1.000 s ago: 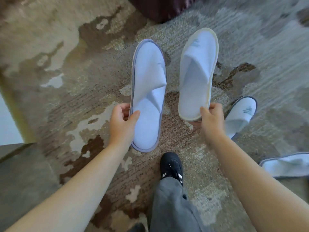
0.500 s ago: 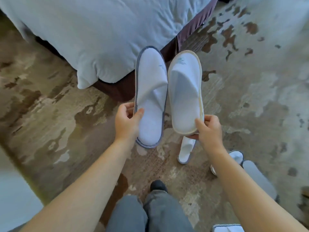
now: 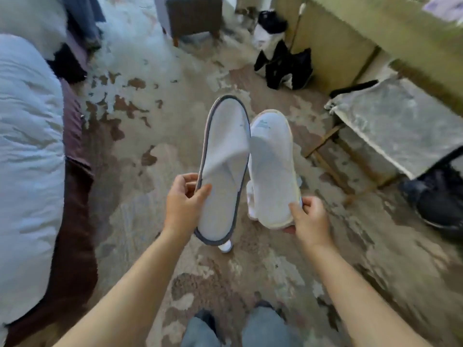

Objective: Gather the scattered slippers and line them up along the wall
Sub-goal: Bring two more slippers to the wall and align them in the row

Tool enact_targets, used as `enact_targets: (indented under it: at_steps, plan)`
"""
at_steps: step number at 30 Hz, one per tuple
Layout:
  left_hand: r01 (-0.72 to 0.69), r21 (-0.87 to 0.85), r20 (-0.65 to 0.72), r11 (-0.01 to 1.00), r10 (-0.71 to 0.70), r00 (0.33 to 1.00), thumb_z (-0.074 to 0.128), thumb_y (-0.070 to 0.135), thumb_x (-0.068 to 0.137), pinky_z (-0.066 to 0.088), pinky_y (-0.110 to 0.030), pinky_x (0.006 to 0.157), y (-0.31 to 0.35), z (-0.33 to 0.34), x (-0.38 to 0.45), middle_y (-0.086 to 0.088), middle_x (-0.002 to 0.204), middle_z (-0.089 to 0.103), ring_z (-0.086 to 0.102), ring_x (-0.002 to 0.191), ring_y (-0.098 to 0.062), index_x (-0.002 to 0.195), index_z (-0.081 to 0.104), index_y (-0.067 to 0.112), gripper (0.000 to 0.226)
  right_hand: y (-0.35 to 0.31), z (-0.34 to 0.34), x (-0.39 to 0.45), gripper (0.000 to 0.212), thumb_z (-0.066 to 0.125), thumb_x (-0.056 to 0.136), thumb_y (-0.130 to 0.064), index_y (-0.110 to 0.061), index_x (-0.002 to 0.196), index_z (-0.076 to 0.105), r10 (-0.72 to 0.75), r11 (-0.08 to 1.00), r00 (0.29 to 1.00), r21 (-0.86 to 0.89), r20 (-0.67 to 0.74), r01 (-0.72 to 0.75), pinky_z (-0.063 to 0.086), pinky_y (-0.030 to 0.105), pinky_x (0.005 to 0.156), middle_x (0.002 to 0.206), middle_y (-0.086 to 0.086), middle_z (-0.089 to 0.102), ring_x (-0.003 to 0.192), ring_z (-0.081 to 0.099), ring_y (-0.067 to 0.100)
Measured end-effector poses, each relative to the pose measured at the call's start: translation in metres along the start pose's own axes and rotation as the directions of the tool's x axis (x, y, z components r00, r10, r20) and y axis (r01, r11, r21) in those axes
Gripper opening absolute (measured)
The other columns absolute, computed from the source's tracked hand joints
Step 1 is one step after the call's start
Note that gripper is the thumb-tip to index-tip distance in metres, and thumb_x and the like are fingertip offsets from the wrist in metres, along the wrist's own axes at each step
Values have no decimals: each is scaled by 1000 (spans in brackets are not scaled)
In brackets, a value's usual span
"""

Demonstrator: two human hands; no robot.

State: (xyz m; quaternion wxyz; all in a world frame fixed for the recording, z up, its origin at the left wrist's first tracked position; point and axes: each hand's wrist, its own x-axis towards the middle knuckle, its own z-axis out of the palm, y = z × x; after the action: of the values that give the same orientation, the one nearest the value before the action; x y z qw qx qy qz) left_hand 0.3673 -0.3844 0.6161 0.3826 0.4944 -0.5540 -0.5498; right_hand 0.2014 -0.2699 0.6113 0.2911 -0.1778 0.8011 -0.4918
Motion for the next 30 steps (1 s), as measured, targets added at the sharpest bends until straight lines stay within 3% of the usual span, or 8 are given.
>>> enact_targets:
  at_steps: [3, 6, 9, 13, 18, 22, 27, 30]
  plan:
    - [-20, 16, 245, 1000, 16, 969, 60, 13, 83, 47, -10, 45, 13, 51, -26, 5, 75, 58, 56, 66, -7, 76, 50, 28, 20, 17, -63, -33, 19, 52, 83, -10, -21, 70, 44, 65, 997, 968, 61, -244, -52, 51, 60, 75, 91, 25, 60, 85, 59, 42]
    - [-82, 52, 457, 995, 49, 888, 62, 12, 81, 47, -18, 55, 25, 104, -66, 7, 76, 59, 55, 68, -7, 78, 52, 27, 19, 42, -127, -77, 7, 52, 83, -12, -16, 81, 46, 139, 987, 895, 129, -423, -93, 52, 56, 75, 98, 25, 61, 79, 59, 35]
    - [-124, 41, 654, 991, 67, 754, 61, 13, 81, 47, -24, 62, 33, 159, -123, 7, 78, 60, 57, 73, -8, 78, 52, 31, 20, 73, -189, -134, 14, 51, 83, -11, -22, 76, 46, 209, 970, 787, 223, -580, -93, 53, 56, 74, 90, 16, 61, 81, 59, 33]
    - [-220, 20, 844, 975, 102, 527, 61, 20, 81, 47, -20, 56, 34, 225, -229, 10, 81, 61, 58, 76, -6, 77, 49, 37, 21, 123, -262, -233, 20, 52, 81, -9, -24, 71, 44, 302, 946, 574, 314, -761, -81, 52, 57, 77, 79, 6, 56, 84, 58, 32]
    - [-255, -19, 948, 967, 98, 302, 62, 19, 81, 42, -21, 55, 17, 274, -385, 14, 77, 60, 56, 71, -1, 74, 49, 35, 21, 201, -333, -356, 15, 52, 80, -5, -18, 73, 47, 423, 898, 321, 439, -847, -26, 53, 57, 75, 81, 11, 57, 81, 57, 30]
    - [-246, -31, 987, 969, 69, 147, 61, 18, 81, 42, -19, 53, 4, 298, -500, 14, 77, 59, 56, 69, -1, 78, 50, 31, 17, 255, -373, -439, 20, 51, 80, -1, -18, 71, 45, 495, 860, 147, 507, -856, 59, 53, 28, 44, 76, 8, 54, 65, 54, 19]
    - [-255, -32, 999, 966, 22, -41, 61, 15, 81, 43, -19, 53, -8, 326, -615, 12, 78, 61, 58, 70, -3, 75, 50, 34, 23, 307, -421, -511, 23, 48, 81, 2, -17, 70, 46, 582, 800, 24, 578, -813, 164, 51, 22, 37, 74, 2, 55, 68, 56, 16]
    - [-276, -9, 994, 961, -21, -106, 60, 16, 82, 44, -23, 55, -21, 356, -671, 9, 79, 61, 59, 71, -7, 79, 52, 29, 17, 338, -451, -536, 20, 47, 80, 4, -13, 70, 48, 618, 777, -62, 597, -783, 199, 49, 22, 35, 74, 3, 56, 67, 56, 16]
